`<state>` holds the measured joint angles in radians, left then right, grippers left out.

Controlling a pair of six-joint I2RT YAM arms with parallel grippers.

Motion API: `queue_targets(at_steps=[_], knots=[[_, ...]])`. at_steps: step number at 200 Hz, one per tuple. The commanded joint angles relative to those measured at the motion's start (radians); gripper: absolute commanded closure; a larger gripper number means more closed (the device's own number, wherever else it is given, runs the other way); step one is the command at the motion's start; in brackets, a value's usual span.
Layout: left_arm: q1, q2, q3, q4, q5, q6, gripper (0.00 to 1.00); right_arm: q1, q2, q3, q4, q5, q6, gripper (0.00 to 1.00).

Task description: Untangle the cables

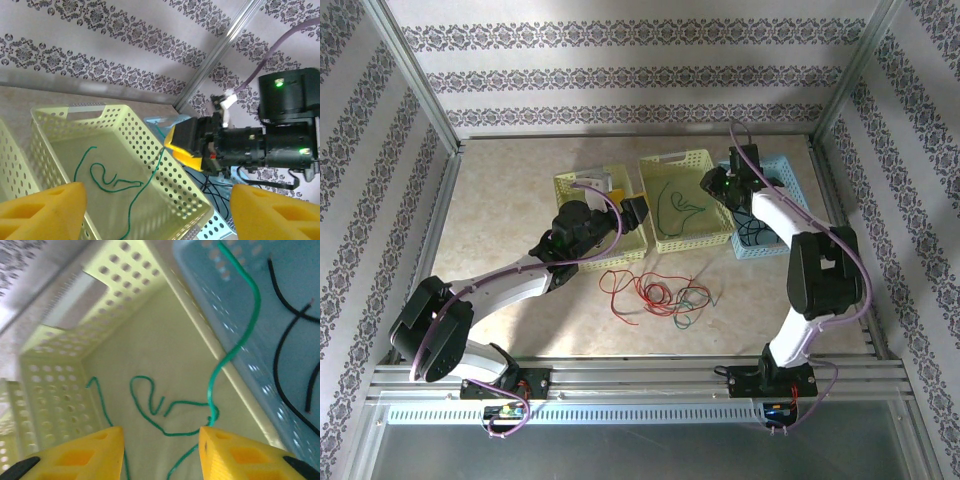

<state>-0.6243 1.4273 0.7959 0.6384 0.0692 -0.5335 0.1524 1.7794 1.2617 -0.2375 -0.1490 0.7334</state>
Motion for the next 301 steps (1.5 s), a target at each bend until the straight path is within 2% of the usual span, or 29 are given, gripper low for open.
queue_targets(at_steps=[1, 73, 109, 139, 158, 186, 211, 256, 301], knots=[[0.005, -0.027, 0.000, -0.013, -0.021, 0.019, 0.25, -0.005, 0.033, 0.046, -0.065, 0.031, 0.008, 0.57], [0.006, -0.048, -0.016, -0.018, -0.032, 0.022, 0.25, 0.022, 0.140, 0.100, -0.075, 0.041, 0.033, 0.58], [0.006, -0.048, -0.013, -0.023, -0.035, 0.026, 0.25, 0.063, 0.177, 0.130, -0.087, 0.095, 0.070, 0.59], [0.006, -0.053, -0.011, -0.035, -0.037, 0.032, 0.25, 0.114, 0.146, 0.115, -0.080, 0.185, 0.050, 0.60], [0.006, -0.056, -0.015, -0.036, -0.039, 0.032, 0.24, 0.115, 0.092, 0.087, -0.029, 0.191, 0.026, 0.61], [0.006, -0.051, -0.012, -0.055, -0.033, 0.036, 0.24, 0.068, 0.036, 0.147, -0.075, 0.151, -0.057, 0.59], [0.005, -0.039, -0.015, -0.041, -0.026, 0.024, 0.24, -0.013, 0.039, 0.183, -0.112, 0.087, -0.054, 0.58], [0.006, -0.025, -0.002, -0.043, -0.021, 0.022, 0.24, -0.123, 0.160, 0.266, -0.107, -0.085, -0.021, 0.57], [0.005, -0.031, 0.002, -0.062, -0.025, 0.036, 0.24, -0.166, 0.237, 0.320, -0.092, -0.143, 0.017, 0.59]])
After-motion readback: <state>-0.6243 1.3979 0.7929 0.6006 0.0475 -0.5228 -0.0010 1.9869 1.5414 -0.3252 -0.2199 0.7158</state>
